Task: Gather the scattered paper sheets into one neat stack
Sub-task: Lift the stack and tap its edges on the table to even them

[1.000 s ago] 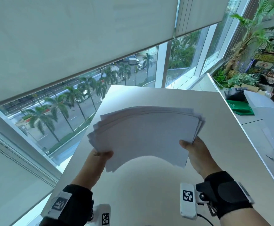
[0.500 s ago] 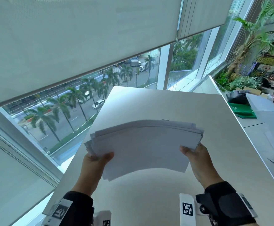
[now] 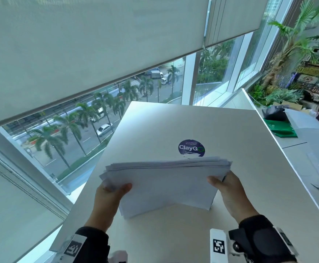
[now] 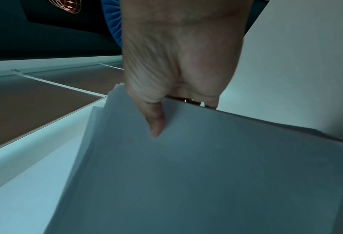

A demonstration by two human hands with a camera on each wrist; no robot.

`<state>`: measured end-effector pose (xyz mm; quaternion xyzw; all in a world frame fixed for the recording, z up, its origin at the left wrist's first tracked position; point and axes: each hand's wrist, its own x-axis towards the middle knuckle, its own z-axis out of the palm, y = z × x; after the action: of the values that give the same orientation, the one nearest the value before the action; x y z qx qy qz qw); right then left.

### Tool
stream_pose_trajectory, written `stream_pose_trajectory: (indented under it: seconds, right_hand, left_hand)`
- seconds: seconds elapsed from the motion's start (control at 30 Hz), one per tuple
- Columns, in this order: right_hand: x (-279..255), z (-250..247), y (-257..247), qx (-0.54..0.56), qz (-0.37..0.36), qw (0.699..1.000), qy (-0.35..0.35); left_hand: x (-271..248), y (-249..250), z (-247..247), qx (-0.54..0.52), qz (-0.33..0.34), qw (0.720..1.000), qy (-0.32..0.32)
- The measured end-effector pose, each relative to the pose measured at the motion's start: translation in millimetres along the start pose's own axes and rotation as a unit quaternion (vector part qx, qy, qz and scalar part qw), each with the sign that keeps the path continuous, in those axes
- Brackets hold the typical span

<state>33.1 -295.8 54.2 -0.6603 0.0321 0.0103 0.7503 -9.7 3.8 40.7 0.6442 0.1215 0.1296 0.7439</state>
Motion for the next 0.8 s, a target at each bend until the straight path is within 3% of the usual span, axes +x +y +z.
stream_pose_trajectory:
  seconds: [0.17, 0.33, 0.6, 0.67, 0.8]
  right_hand:
    - [0.9, 2.2, -10.8, -0.006, -0.032, 0.998, 0.044]
    - [4.6, -10.4, -28.8, 0.008, -0.078, 0.997, 0.019]
    - [0.0, -19.1, 4.9, 0.004, 0.02, 0.997, -0.072]
    - [1.2, -17.7, 8.5, 0.008, 0.036, 0.997, -0.06]
    - [5.7, -8.5, 8.0, 0.006, 0.011, 1.0, -0.019]
  left_hand:
    - [-3.1, 19.5, 11.4, -0.008, 0.019, 1.0, -0.003]
    - [-3.0, 36.0, 5.1, -0.009, 0.064, 0.998, -0.021]
    - [-3.7, 7.0, -10.8, -0.013, -0.029, 0.998, -0.045]
    - [0.1, 7.1, -8.6, -0.019, -0.047, 0.998, -0.045]
    - [1.9, 12.2, 0.9, -0.027, -0.02, 0.999, -0.021]
